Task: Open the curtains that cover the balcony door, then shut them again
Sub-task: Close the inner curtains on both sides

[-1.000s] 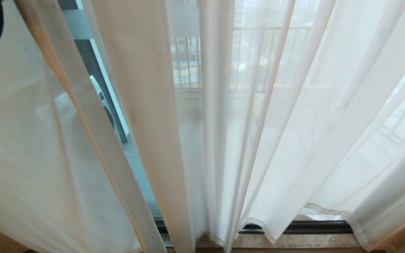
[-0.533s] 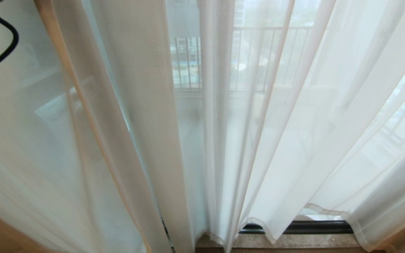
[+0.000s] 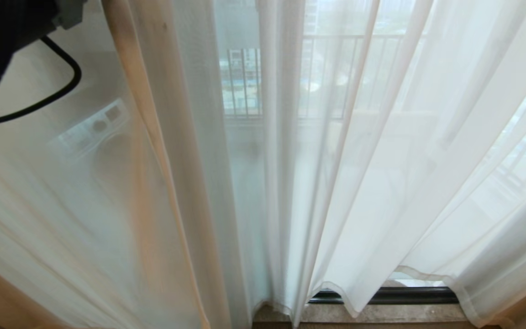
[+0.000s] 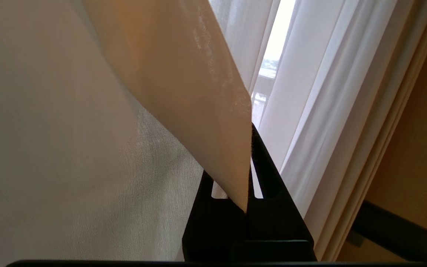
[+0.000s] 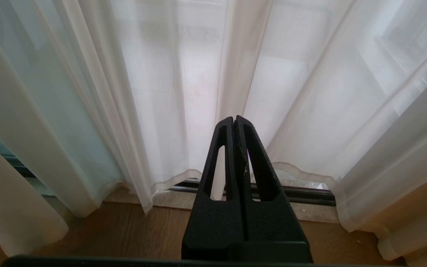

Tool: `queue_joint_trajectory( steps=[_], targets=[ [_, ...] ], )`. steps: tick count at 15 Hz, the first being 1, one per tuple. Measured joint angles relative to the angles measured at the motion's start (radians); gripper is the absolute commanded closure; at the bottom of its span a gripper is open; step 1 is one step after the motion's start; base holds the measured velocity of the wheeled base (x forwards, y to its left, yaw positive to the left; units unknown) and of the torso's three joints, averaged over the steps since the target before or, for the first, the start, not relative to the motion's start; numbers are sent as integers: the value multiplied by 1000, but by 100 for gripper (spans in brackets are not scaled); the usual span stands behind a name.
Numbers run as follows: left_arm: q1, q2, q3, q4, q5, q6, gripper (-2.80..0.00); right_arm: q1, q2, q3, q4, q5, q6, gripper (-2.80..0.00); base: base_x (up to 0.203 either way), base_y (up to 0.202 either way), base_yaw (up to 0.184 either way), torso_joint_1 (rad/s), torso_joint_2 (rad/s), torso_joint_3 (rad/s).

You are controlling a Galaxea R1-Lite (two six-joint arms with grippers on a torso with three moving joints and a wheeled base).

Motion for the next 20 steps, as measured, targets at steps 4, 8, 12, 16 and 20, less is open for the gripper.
queue_joint_trajectory(
  steps=[4,8,12,16,20],
  targets=[
    [-14,20,-23,11,-3,2,0,0,0,0,0,0,0,0,0,0,0,0,0,0],
    [-67,99,-101,10,-2,3,0,0,0,0,0,0,0,0,0,0,0,0,0,0],
    [-143,221,-205,11,1,6,0,0,0,0,0,0,0,0,0,0,0,0,0,0],
    [-190,373,-392,15,4,39,0,0,0,0,0,0,0,0,0,0,0,0,0,0],
    [-255,548,-625,81,4,43,0,0,0,0,0,0,0,0,0,0,0,0,0,0]
  ],
)
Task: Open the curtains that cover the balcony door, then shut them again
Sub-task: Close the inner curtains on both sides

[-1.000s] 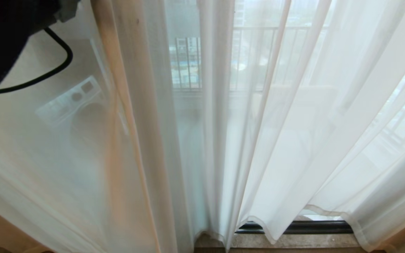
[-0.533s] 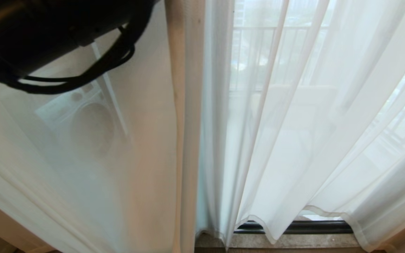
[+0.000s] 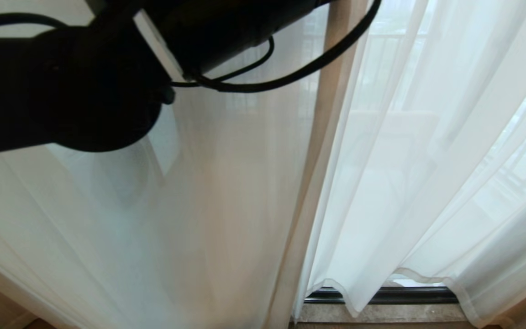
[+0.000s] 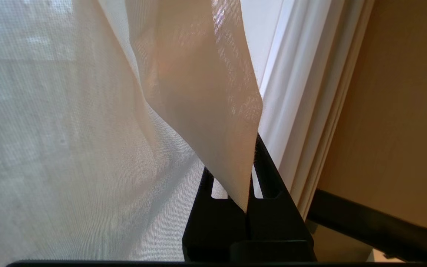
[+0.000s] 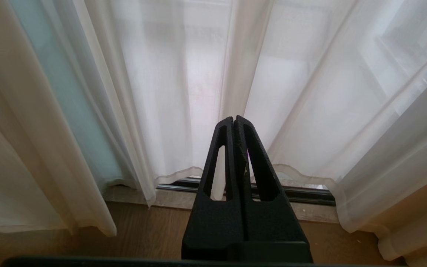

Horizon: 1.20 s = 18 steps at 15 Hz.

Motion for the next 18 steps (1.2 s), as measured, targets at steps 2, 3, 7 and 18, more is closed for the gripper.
queue_joint_trajectory(
  steps=[2,3,7,18],
  targets=[
    [-33,93,-132,34,0,1,0,0,0,0,0,0,0,0,0,0,0,0,0,0],
    [-53,139,-182,43,-1,0,0,0,0,0,0,0,0,0,0,0,0,0,0,0],
    [-123,259,-241,41,-5,1,0,0,0,0,0,0,0,0,0,0,0,0,0,0],
    [-177,367,-245,36,1,1,0,0,0,0,0,0,0,0,0,0,0,0,0,0]
  ],
)
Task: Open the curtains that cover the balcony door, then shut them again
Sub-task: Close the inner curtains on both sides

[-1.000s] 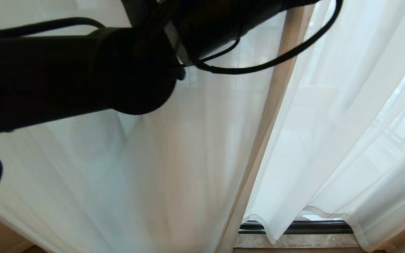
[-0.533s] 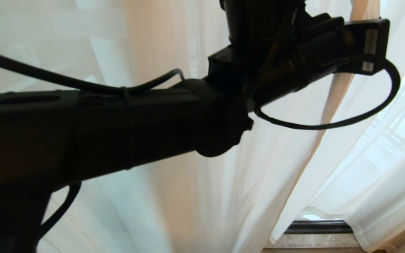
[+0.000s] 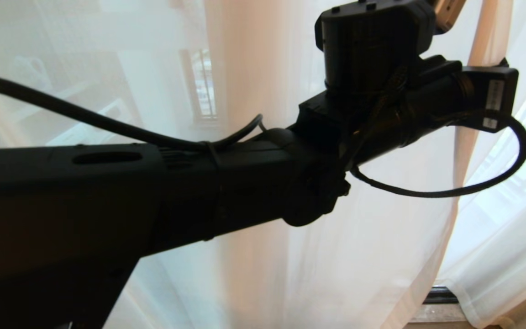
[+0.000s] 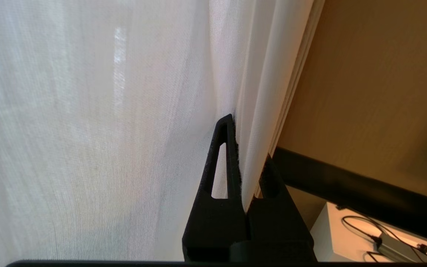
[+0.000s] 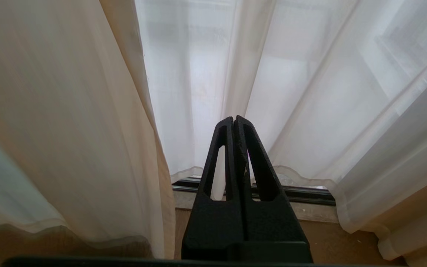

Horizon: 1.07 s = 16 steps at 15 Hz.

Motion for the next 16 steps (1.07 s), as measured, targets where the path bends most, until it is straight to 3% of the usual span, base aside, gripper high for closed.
queue_joint_trajectory(
  steps=[3,9,16],
  targets=[
    [0,0,1,-15,11,3,0,0,0,0,0,-1,0,0,0,0,0,0,0,0],
    [6,-3,4,-105,149,38,0,0,0,0,0,0,0,0,0,0,0,0,0,0],
    [47,-41,7,-102,168,48,0,0,0,0,0,0,0,0,0,0,0,0,0,0]
  ],
)
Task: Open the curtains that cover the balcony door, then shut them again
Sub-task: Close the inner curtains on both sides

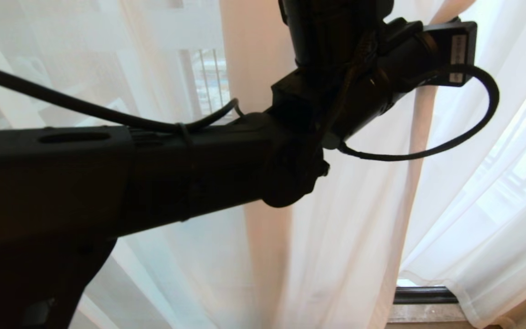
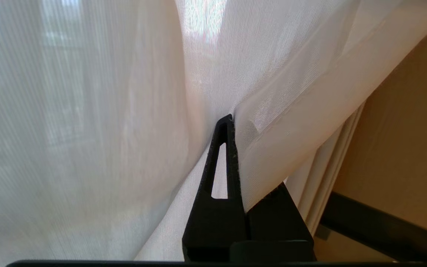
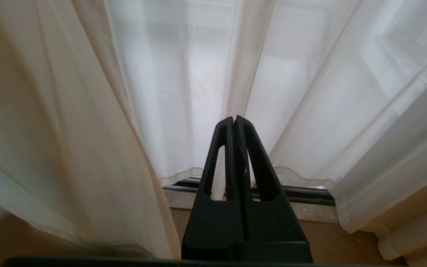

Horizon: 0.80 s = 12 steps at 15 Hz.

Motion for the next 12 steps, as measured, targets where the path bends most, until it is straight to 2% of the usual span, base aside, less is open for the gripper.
queue_joint_trajectory(
  steps=[8,12],
  targets=[
    [79,-113,99,-6,0,36,0,0,0,0,0,0,0,0,0,0,0,0,0,0],
    [86,-214,277,-19,2,56,0,0,0,0,-1,0,0,0,0,0,0,0,0,0]
  ],
)
